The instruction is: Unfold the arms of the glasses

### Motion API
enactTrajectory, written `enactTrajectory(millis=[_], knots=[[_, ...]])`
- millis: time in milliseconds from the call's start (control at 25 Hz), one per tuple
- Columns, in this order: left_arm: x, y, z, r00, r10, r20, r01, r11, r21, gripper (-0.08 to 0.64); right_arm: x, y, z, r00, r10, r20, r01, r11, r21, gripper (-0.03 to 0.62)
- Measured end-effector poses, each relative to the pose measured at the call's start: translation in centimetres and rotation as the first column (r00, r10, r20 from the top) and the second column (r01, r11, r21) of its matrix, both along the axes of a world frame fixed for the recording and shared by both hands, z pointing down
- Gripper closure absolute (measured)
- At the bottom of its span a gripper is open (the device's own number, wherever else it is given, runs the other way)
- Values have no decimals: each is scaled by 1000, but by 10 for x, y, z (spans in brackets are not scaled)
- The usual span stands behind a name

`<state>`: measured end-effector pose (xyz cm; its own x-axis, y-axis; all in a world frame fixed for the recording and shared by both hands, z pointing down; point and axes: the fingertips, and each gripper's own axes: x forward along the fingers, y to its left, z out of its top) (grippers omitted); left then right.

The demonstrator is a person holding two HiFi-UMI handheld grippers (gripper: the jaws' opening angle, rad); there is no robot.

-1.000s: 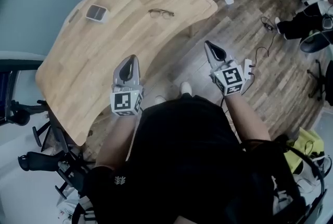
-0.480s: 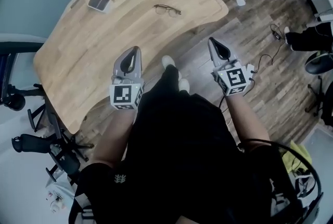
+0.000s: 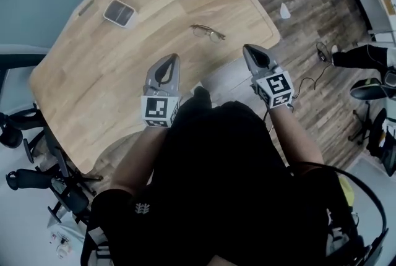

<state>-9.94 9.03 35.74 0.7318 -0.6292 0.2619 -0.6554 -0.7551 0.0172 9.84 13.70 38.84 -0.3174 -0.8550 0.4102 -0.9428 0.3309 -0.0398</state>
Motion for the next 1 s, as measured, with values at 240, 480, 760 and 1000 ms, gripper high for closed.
enactTrajectory(millis=[240,480,760,1000], knots=[[10,-33,15,999,34,-18,-34,999,-21,554,-25,-48,9,993,-111,-36,109,992,-56,591],[7,-51,32,1000,-16,-10,15,998,-65,555,-41,-84,36,978,-200,-61,191,973,-126,591],[11,-69,57,993,-111,38,114,987,-115,555,-55,-121,85,943,-331,-16,324,930,-172,572],[23,-81,80,985,-161,60,168,975,-148,554,-58,-142,133,904,-427,26,420,874,-242,511]])
